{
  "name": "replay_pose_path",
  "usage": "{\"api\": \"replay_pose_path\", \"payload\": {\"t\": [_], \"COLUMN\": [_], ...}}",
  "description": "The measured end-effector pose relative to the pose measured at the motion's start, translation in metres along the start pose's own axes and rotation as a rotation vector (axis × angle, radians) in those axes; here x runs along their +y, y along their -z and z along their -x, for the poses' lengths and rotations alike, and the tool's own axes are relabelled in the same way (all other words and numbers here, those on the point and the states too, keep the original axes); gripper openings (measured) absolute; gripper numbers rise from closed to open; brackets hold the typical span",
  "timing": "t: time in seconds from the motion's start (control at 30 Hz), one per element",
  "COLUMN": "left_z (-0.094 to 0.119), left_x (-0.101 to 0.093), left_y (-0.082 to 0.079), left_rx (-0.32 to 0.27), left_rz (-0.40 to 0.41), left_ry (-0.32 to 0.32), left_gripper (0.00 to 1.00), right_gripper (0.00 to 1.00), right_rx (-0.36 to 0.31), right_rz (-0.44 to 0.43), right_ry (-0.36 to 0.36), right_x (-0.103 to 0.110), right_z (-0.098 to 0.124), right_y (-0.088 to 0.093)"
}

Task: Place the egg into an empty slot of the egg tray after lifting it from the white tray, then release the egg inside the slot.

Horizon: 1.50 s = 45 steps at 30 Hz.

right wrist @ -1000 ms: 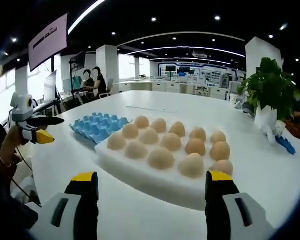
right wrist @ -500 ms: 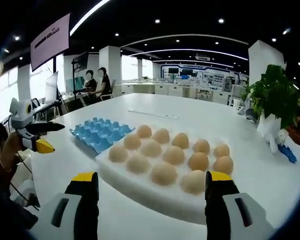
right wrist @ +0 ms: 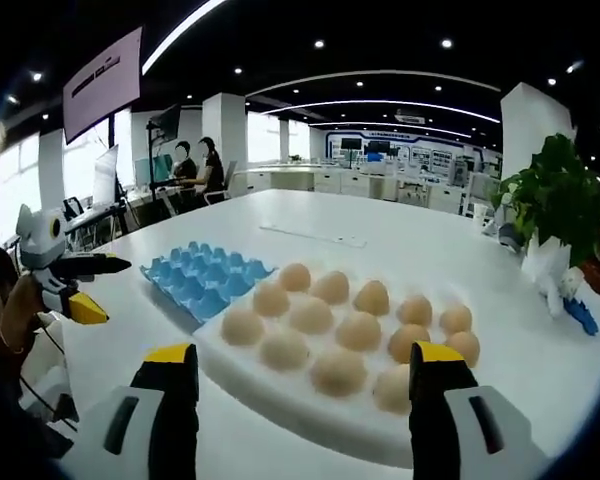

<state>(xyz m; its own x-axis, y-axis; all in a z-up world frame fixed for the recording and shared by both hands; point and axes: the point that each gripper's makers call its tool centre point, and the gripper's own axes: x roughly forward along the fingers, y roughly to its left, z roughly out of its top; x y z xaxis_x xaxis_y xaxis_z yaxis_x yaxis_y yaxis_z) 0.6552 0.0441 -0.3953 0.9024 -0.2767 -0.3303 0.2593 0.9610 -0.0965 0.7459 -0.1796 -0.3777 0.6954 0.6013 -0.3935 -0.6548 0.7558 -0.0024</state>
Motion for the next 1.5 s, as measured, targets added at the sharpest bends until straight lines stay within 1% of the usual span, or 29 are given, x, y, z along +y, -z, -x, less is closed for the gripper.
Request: {"api": "replay_pose_path", "payload": {"t": [0.4, 0.6, 0.77, 0.97, 1.23, 1.33, 1.37, 1.5], "left_z": [-0.002, -0.004, -0.006, -0.008, -0.008, -0.008, -0.009, -0.010], "left_x": [-0.002, -0.002, -0.002, -0.002, 0.000, 0.001, 0.001, 0.001], "left_y": [-0.001, -0.002, -0.002, -0.001, -0.002, -0.001, -0.001, 0.001], "left_rx": [-0.001, 0.002, 0.000, 0.008, 0.010, 0.016, 0.018, 0.023], "left_rz": [-0.005, -0.005, -0.007, -0.009, -0.014, -0.017, -0.016, -0.003], "left_ry": [0.006, 0.006, 0.009, 0.014, 0.009, 0.007, 0.008, 0.016], "left_gripper": [1.00, 1.00, 1.00, 1.00, 1.00, 1.00, 1.00, 1.00], "right_gripper": [0.87, 0.87, 0.86, 0.85, 0.83, 0.83, 0.83, 0.83], "right_rx": [-0.031, -0.032, -0.022, -0.023, -0.034, -0.034, -0.046, -0.052], "right_rz": [-0.019, -0.024, -0.020, -0.024, -0.034, -0.033, -0.040, -0.035], "right_ry": [-0.014, -0.023, -0.027, -0.025, -0.038, -0.037, -0.033, -0.028], "right_x": [0.006, 0.007, 0.007, 0.005, 0.007, 0.007, 0.006, 0.005], "right_z": [-0.015, -0.022, -0.028, -0.037, -0.049, -0.053, -0.055, -0.062], "right_y": [-0.015, -0.017, -0.016, -0.020, -0.025, -0.027, -0.029, -0.032]}}
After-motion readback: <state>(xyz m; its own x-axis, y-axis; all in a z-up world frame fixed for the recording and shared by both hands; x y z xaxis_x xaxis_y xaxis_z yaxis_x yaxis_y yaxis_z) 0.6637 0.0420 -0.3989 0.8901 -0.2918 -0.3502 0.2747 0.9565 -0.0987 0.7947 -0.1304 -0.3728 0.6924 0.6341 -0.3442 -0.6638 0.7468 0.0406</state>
